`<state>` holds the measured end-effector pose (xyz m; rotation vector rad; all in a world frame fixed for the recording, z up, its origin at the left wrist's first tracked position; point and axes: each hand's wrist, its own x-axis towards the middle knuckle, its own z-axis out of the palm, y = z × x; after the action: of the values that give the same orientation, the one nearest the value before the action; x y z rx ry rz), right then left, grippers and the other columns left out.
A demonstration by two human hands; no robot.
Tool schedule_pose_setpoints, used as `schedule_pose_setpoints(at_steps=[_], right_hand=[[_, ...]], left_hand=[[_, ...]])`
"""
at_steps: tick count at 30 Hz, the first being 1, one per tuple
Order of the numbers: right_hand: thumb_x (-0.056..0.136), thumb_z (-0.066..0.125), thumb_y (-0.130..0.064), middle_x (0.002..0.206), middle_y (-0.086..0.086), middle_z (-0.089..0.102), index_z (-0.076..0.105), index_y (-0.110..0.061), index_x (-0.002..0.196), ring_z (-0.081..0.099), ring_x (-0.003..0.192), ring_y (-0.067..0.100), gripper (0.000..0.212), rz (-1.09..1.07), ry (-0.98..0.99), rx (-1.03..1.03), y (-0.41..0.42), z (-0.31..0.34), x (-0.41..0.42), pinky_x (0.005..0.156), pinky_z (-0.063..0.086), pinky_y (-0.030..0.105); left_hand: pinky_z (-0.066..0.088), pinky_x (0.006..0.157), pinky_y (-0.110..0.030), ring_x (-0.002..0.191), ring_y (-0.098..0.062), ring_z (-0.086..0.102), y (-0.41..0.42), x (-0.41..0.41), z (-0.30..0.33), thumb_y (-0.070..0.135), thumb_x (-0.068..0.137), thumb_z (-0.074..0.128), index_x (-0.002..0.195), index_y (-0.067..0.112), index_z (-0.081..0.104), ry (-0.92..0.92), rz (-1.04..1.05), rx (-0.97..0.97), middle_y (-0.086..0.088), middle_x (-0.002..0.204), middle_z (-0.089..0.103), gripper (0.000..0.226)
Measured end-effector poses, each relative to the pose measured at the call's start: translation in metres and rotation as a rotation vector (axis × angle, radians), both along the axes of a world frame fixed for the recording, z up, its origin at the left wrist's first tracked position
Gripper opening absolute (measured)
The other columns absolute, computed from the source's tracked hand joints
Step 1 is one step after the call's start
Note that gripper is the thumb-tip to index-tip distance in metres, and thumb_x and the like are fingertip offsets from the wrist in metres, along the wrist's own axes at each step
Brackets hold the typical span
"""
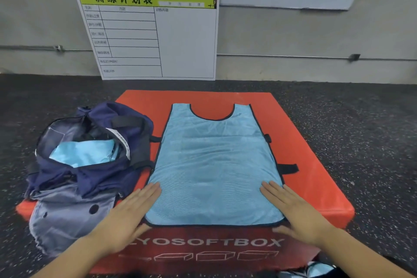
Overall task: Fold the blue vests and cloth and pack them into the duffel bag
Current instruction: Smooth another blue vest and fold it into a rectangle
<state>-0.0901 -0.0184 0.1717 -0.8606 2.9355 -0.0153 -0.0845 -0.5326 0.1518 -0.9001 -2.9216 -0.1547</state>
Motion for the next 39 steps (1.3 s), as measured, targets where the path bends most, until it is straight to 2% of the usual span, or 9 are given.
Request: schedule_pose_setpoints(at_steps=[3, 8, 12, 14, 17, 23, 27, 32, 39], right_hand=[[0.088, 0.062, -0.033, 0.166, -0.023, 0.01, 0.019, -0.043, 0.159, 0.0, 0.153, -0.005, 0.083, -0.093, -0.046, -0.231, -0.001, -0.002, -0.002, 0.128, 0.003, 0.031], [0.065, 0.048, 0.001, 0.141, -0.041, 0.046, 0.058, -0.051, 0.129, 0.034, 0.143, -0.009, 0.083, -0.243, -0.059, -0.547, 0.002, -0.002, -0.013, 0.122, 0.022, 0.019], [0.074, 0.052, 0.023, 0.12, -0.043, 0.061, 0.071, -0.057, 0.104, 0.051, 0.128, -0.012, 0.088, -0.323, -0.116, -0.684, 0.001, 0.013, -0.02, 0.115, 0.034, 0.016], [0.079, 0.054, 0.024, 0.108, -0.039, 0.068, 0.074, -0.061, 0.093, 0.059, 0.115, -0.014, 0.089, -0.347, -0.199, -0.749, 0.002, 0.029, -0.025, 0.105, 0.04, 0.009], [0.082, 0.057, 0.023, 0.107, -0.012, 0.077, 0.081, -0.028, 0.101, 0.07, 0.109, 0.006, 0.06, -0.319, -0.314, -0.816, 0.007, 0.047, -0.034, 0.102, 0.05, 0.024], [0.094, 0.055, 0.015, 0.1, 0.008, 0.078, 0.078, -0.007, 0.104, 0.068, 0.09, 0.017, 0.033, -0.434, -0.331, -0.974, 0.012, 0.053, -0.065, 0.083, 0.052, 0.022], [0.098, 0.058, 0.004, 0.091, -0.003, 0.077, 0.079, -0.014, 0.096, 0.063, 0.084, 0.009, 0.028, -0.502, -0.251, -0.983, 0.017, 0.038, -0.091, 0.078, 0.049, 0.024], [0.095, 0.072, -0.02, 0.083, -0.007, 0.077, 0.076, -0.023, 0.093, 0.066, 0.072, 0.004, 0.006, -0.566, -0.193, -0.911, 0.01, 0.027, -0.109, 0.067, 0.05, 0.022], [0.092, 0.074, -0.025, 0.097, -0.026, 0.065, 0.057, -0.038, 0.121, 0.062, 0.081, -0.008, 0.036, -0.673, -0.083, -0.72, 0.01, 0.027, -0.115, 0.075, 0.047, 0.025]], left_hand=[[0.011, 0.123, -0.027, 0.154, -0.007, 0.011, 0.001, -0.004, 0.001, 0.01, 0.085, 0.059, 0.162, 0.028, 0.013, -0.059, 0.007, 0.087, 0.01, 0.169, 0.009, 0.091], [0.008, 0.121, -0.012, 0.149, 0.009, 0.013, 0.004, -0.011, 0.01, -0.008, 0.081, 0.047, 0.152, 0.038, 0.036, -0.164, 0.118, 0.299, 0.023, 0.16, 0.023, 0.085], [0.022, 0.113, -0.006, 0.137, 0.005, 0.044, 0.009, -0.021, 0.015, -0.012, 0.078, 0.056, 0.13, 0.041, 0.064, -0.107, 0.223, 0.4, 0.027, 0.141, 0.052, 0.074], [0.035, 0.11, -0.012, 0.127, 0.004, 0.055, 0.013, -0.029, 0.022, -0.01, 0.077, 0.058, 0.122, 0.037, 0.072, -0.121, 0.283, 0.453, 0.026, 0.13, 0.063, 0.066], [0.047, 0.099, -0.018, 0.111, 0.007, 0.063, 0.024, -0.038, 0.042, -0.009, 0.084, 0.058, 0.111, 0.033, 0.077, -0.192, 0.275, 0.569, 0.028, 0.113, 0.071, 0.054], [0.05, 0.067, -0.033, 0.072, -0.008, 0.057, 0.04, -0.078, 0.05, 0.009, 0.098, 0.064, 0.101, 0.022, 0.078, -0.332, 0.3, 0.827, -0.01, 0.079, 0.073, 0.019], [0.042, 0.067, -0.029, 0.073, -0.009, 0.052, 0.047, -0.098, 0.044, 0.022, 0.094, 0.069, 0.088, 0.009, 0.076, -0.386, 0.392, 1.004, 0.0, 0.073, 0.065, 0.016], [0.048, 0.065, -0.013, 0.065, 0.001, 0.064, 0.051, -0.115, 0.038, 0.019, 0.093, 0.071, 0.099, 0.029, 0.075, -0.296, 0.514, 0.904, 0.014, 0.074, 0.074, 0.012], [0.032, 0.046, -0.019, 0.048, -0.009, 0.039, 0.054, -0.108, 0.043, 0.023, 0.097, 0.066, 0.12, 0.042, 0.057, -0.338, 0.509, 0.928, 0.001, 0.048, 0.048, 0.031]])
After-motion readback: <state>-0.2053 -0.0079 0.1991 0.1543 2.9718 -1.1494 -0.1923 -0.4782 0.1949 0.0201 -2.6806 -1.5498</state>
